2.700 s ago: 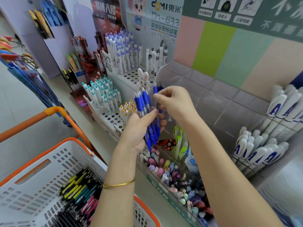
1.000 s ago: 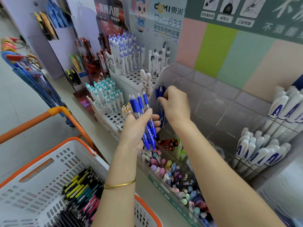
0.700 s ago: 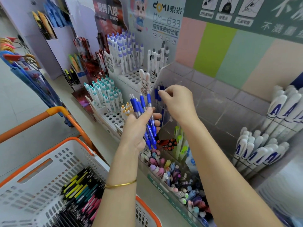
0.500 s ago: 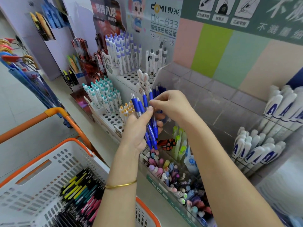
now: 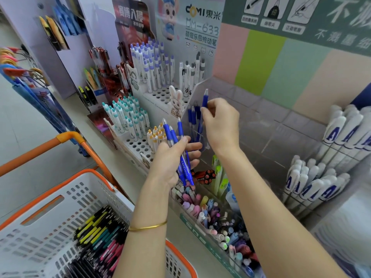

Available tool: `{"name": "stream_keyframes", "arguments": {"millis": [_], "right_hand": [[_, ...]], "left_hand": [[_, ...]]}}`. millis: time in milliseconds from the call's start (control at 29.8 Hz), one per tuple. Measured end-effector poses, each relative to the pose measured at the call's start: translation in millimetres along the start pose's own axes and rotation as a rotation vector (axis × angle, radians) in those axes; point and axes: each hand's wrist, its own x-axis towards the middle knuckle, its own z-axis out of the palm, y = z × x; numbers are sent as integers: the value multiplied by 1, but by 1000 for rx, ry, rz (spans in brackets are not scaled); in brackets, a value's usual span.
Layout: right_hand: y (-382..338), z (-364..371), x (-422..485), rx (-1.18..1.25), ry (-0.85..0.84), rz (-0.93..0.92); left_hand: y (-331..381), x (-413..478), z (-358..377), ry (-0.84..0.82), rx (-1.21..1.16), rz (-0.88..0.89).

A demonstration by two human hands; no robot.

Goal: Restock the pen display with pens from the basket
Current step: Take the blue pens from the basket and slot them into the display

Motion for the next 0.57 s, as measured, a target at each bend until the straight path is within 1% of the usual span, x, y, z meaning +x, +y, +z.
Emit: {"name": "stream_keyframes", "arguments": {"millis": [134, 235, 336, 403, 437, 537, 571], "right_hand": [[6, 9, 1, -313, -145, 0], [4, 11, 1, -413, -204, 18], [4, 8, 1, -331, -166, 31], [-1, 0, -2, -226, -132, 14], [-4, -4, -4, -159, -151, 14], [-16, -16, -12, 75, -357, 93], [-18, -19, -13, 115, -424, 127]], "left_hand": [[0, 0, -2, -3, 14, 13], [0, 1, -3, -15, 20, 19], [0, 1, -3, -32, 33, 31], [0, 1, -3, -52, 44, 43], [1, 2, -3, -64, 51, 48], [0, 2, -1, -100, 67, 61], [0, 2, -1, -106, 78, 67]]}}
